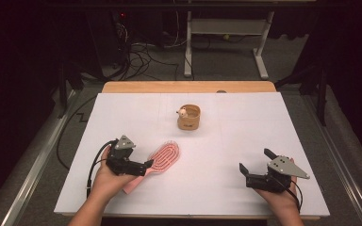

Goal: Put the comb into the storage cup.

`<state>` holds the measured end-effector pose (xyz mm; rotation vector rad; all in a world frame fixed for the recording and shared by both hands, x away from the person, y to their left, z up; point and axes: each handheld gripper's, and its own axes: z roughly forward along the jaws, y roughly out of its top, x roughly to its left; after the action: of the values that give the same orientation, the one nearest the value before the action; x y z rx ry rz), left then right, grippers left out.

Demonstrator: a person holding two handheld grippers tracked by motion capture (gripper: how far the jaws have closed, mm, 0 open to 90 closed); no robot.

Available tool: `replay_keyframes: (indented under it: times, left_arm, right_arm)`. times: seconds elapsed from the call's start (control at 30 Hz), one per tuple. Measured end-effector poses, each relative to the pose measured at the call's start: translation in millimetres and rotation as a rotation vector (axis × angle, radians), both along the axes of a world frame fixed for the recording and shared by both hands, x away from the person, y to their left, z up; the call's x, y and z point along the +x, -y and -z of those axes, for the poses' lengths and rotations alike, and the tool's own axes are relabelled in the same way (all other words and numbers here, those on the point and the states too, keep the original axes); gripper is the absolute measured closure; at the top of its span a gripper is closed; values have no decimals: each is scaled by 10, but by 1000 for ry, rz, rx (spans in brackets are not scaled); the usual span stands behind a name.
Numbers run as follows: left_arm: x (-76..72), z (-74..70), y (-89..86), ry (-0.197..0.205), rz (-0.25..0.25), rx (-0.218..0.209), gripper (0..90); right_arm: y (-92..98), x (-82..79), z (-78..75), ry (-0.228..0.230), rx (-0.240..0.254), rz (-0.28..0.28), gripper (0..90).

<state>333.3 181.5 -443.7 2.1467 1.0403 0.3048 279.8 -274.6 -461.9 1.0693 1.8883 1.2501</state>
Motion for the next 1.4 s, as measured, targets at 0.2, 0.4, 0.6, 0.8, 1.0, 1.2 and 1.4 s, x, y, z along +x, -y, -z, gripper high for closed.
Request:
replay_keyframes:
  times: [0.2, 0.4, 0.6, 0.8, 1.0, 1.2, 1.4]
  left_arm:
    - [59, -39, 86, -40, 22, 36, 0]
    - [90, -47, 162, -70, 37, 48, 0]
    - [142, -17, 214, -111, 50, 41, 0]
    - [176, 52, 291, -140, 67, 69, 0]
    - [202, 92, 357, -162, 86, 109, 0]
    - [232, 84, 425, -176, 106, 136, 0]
    - [260, 71, 491, -180, 117, 164, 0]
  right_arm:
    - [-1, -14, -17, 2, 12, -5, 3]
    - [-1, -12, -22, 4, 15, -7, 3]
    - [6, -14, -25, 3, 18, -1, 4]
    - [10, -16, -28, 5, 18, 0, 3]
    - [10, -9, -21, 1, 15, -6, 4]
    - [7, -5, -23, 1, 16, -6, 4]
    - [2, -2, -21, 2, 13, -10, 3]
